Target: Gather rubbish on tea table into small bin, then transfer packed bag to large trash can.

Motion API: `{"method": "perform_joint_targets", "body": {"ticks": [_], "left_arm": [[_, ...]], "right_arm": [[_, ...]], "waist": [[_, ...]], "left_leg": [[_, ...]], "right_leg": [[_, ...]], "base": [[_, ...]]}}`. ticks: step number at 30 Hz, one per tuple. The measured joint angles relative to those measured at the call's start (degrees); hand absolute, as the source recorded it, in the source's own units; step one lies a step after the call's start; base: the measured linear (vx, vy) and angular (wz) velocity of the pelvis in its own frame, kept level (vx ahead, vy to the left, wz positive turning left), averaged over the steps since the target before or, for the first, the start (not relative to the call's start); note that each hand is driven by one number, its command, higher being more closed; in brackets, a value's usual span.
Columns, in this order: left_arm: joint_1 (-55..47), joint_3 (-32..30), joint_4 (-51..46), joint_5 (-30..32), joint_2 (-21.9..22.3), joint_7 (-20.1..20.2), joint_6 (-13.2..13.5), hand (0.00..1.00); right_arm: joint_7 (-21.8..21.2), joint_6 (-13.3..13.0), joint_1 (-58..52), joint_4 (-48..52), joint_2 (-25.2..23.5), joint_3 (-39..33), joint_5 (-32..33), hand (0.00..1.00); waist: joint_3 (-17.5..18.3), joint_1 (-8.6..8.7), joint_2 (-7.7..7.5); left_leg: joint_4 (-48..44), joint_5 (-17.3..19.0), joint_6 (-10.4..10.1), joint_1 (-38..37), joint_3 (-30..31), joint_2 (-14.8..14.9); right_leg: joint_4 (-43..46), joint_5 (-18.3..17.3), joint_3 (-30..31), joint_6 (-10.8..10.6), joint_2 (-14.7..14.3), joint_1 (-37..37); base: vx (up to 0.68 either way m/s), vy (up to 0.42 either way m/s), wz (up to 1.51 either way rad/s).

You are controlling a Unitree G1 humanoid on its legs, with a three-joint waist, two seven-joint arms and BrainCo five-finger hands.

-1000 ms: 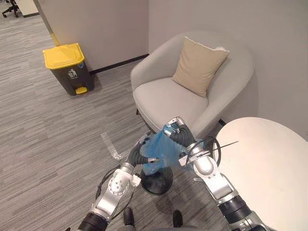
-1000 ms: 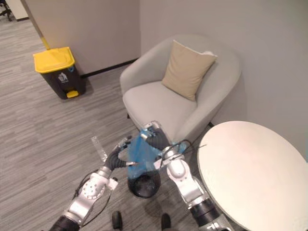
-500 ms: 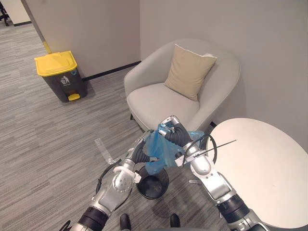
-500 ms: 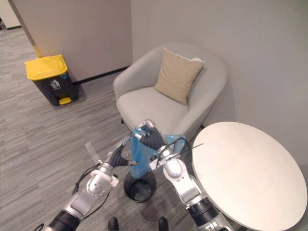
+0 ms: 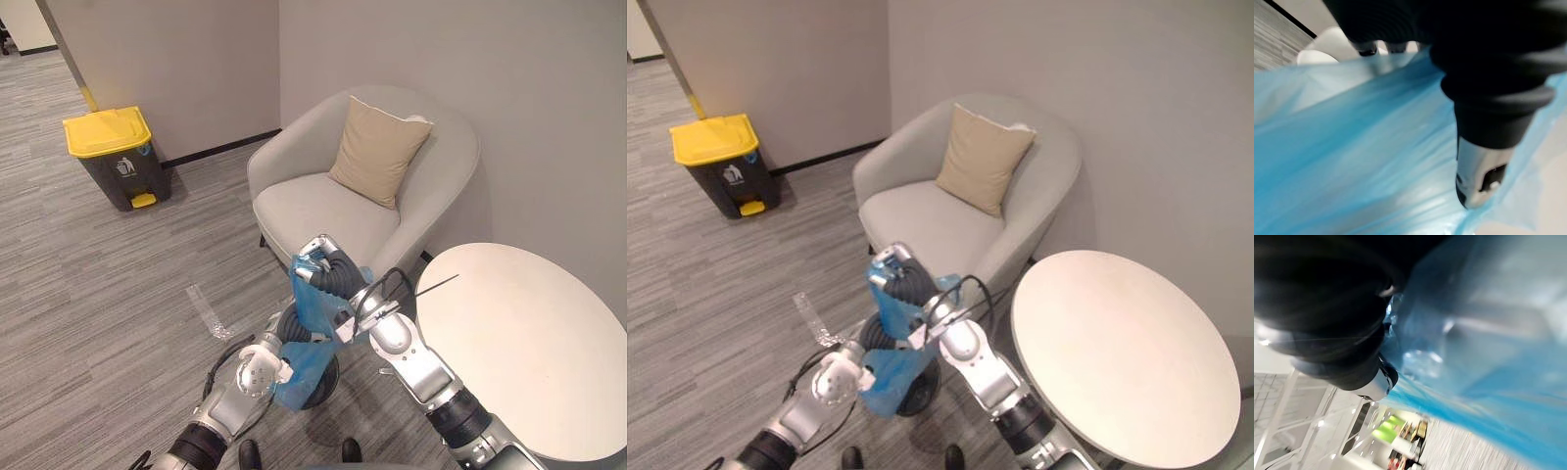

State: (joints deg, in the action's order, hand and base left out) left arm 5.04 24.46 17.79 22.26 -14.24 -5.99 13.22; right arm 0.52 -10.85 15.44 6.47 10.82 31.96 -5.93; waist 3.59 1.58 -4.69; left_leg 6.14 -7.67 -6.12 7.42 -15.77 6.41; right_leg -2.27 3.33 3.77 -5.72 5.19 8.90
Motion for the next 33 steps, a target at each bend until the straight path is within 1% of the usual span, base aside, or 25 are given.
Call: {"method": "perform_joint_targets", "body": {"ticks": [8, 11, 12, 13, 15, 17, 19, 22, 23, 24, 26, 29, 30, 31, 32, 33], "left_arm": [[-1.0, 0.0, 1.5, 0.1, 0.7, -0.1, 0.2, 0.0], [-2.8, -0.6, 1.8, 0.5, 1.4, -1.0, 0.2, 0.0], [-3.3, -1.1, 1.9, 1.2, 1.7, -1.8, 0.2, 1.0], [-3.7, -1.2, 2.1, 1.3, 1.7, -2.8, 0.2, 1.0], [-3.6, -1.4, 2.7, 2.1, 2.2, -4.1, -0.4, 1.0], [-2.5, -1.4, 4.4, 3.0, 5.0, -6.3, -2.3, 1.0], [-0.5, -0.9, 6.7, 3.7, 6.9, -7.6, -3.1, 1.0], [1.8, -0.8, 8.9, 3.8, 7.5, -8.9, -3.8, 1.0], [2.3, -0.8, 9.1, 4.1, 7.6, -9.2, -5.1, 1.0], [2.5, -0.8, 9.9, 4.1, 7.8, -9.9, -5.5, 1.0], [1.9, -0.8, 11.4, 4.1, 8.0, -11.3, -5.2, 1.0], [0.8, -0.8, 11.6, 4.2, 8.2, -11.2, -5.1, 1.0], [0.9, -0.8, 11.5, 4.1, 8.3, -10.8, -5.3, 1.0], [1.0, -0.8, 11.3, 4.0, 8.3, -10.7, -5.4, 1.0], [1.1, -0.8, 9.7, 3.7, 8.3, -9.7, -6.5, 1.0], [1.0, -1.0, 8.2, 2.8, 8.3, -9.0, -6.8, 1.0]], "right_arm": [[-2.0, 0.1, 0.1, 1.5, -0.2, 3.9, 4.5, 1.0], [-2.5, 0.2, 0.2, 1.5, -0.8, 5.5, 6.6, 1.0], [-2.7, 0.3, 0.2, 1.5, -1.5, 5.9, 7.4, 1.0], [-2.7, 0.4, 0.4, 1.5, -1.9, 6.7, 8.6, 1.0], [-2.4, 0.4, 0.4, 1.6, -2.4, 7.7, 8.8, 1.0], [-2.0, 0.7, 0.7, 1.6, -3.2, 10.0, 9.6, 1.0], [-1.6, 1.2, 0.8, 1.5, -3.6, 10.8, 10.6, 1.0], [-1.3, 1.3, 0.8, 1.6, -3.7, 10.9, 12.0, 1.0], [-0.5, 1.3, 0.8, 1.6, -3.8, 11.0, 12.6, 1.0], [0.1, 1.3, 0.8, 1.6, -3.8, 10.9, 12.9, 1.0], [0.5, 1.8, 0.8, 1.5, -3.8, 11.0, 12.9, 1.0], [0.7, 1.9, 0.7, 1.5, -3.8, 11.0, 12.5, 1.0], [0.7, 1.9, 0.6, 1.5, -3.8, 11.0, 11.4, 1.0], [0.7, 1.9, 0.5, 1.5, -3.8, 10.9, 10.9, 0.0], [0.6, 1.8, -0.3, 1.5, -4.1, 10.7, 10.4, 0.0], [0.6, 1.6, -1.3, 1.5, -4.5, 10.1, 10.3, 0.0]], "waist": [[0.0, 0.0, 0.02], [0.0, -0.05, 0.03], [0.0, -0.05, 0.04], [0.0, -0.06, 0.04], [0.0, -0.09, 0.05], [0.0, -0.02, 0.06], [0.1, -0.03, 0.03], [0.1, 0.29, 0.09], [0.1, 0.58, 0.13], [0.1, 0.76, 0.15], [0.1, 0.79, 0.15], [0.1, 0.79, 0.14], [0.1, 0.8, 0.15], [0.1, 0.82, 0.15], [0.1, 0.81, 0.15], [0.1, 0.76, 0.16]], "left_leg": [[-0.1, 0.0, 0.0, 0.0, -0.2, 0.0], [-0.1, 0.2, -0.2, -0.1, -0.1, 0.1], [-0.1, 0.5, -0.6, -0.1, -0.1, 0.1], [-0.1, 0.5, -0.7, -0.1, -0.1, 0.1], [-0.1, 0.5, -0.7, -0.2, -0.1, 0.1], [0.2, 0.5, -0.7, -0.2, 0.1, 0.1], [0.2, 0.5, -0.7, -0.2, 0.3, 0.1], [0.2, 0.5, -0.7, -0.2, 0.4, 0.1], [0.2, 0.5, -0.7, -0.2, 0.4, 0.1], [0.1, 0.5, -0.7, -0.2, 0.4, 0.1], [0.0, 0.2, -0.2, -0.2, 0.5, 0.1], [0.0, 0.2, -0.2, -0.2, 0.5, 0.1], [0.1, 0.3, -0.4, -0.2, 0.6, 0.1], [0.1, 0.4, -0.5, -0.2, 0.5, 0.1], [0.1, 0.5, -0.7, -0.2, 0.5, 0.1], [0.1, 0.5, -0.7, -0.1, 0.5, 0.1]], "right_leg": [[0.0, 0.1, 0.3, 0.1, -0.1, 0.2], [0.0, 0.1, 0.3, 0.1, -0.1, 0.2], [0.1, 0.1, 0.3, 0.1, -0.1, 0.2], [0.1, 0.1, 0.2, 0.1, -0.1, 0.2], [0.1, 0.1, 0.2, 0.1, -0.1, 0.1], [0.2, 0.0, 0.1, 0.1, -0.1, 0.1], [0.3, -0.1, 0.0, 0.2, -0.1, 0.1], [0.3, 0.0, 0.0, 0.2, -0.1, 0.1], [0.4, 0.0, 0.0, 0.2, -0.1, 0.1], [0.4, 0.0, 0.0, 0.2, -0.1, 0.1], [0.4, 0.0, 0.0, 0.2, -0.1, 0.1], [0.4, 0.0, 0.0, 0.2, -0.1, 0.1], [0.4, 0.0, 0.0, 0.2, -0.1, 0.1], [0.4, -0.1, 0.0, 0.2, -0.1, 0.1], [0.3, -0.1, 0.0, 0.1, -0.1, 0.1], [0.3, -0.1, 0.0, 0.1, -0.1, 0.1]], "base": [[0.01, -0.002, -0.01], [0.0, 0.0, 0.0], [0.0, 0.0, 0.0], [0.0, 0.0, 0.0], [0.0, 0.0, 0.0], [0.0, 0.0, 0.0], [0.0, -0.003, 0.02], [0.0, 0.0, 0.0], [0.0, 0.0, 0.0], [0.0, 0.0, 0.0], [0.0, 0.0, 0.0], [0.0, 0.0, 0.0], [0.0, 0.0, 0.0], [0.0, 0.0, 0.0], [0.0, 0.0, 0.0], [0.0, 0.0, 0.0]]}}
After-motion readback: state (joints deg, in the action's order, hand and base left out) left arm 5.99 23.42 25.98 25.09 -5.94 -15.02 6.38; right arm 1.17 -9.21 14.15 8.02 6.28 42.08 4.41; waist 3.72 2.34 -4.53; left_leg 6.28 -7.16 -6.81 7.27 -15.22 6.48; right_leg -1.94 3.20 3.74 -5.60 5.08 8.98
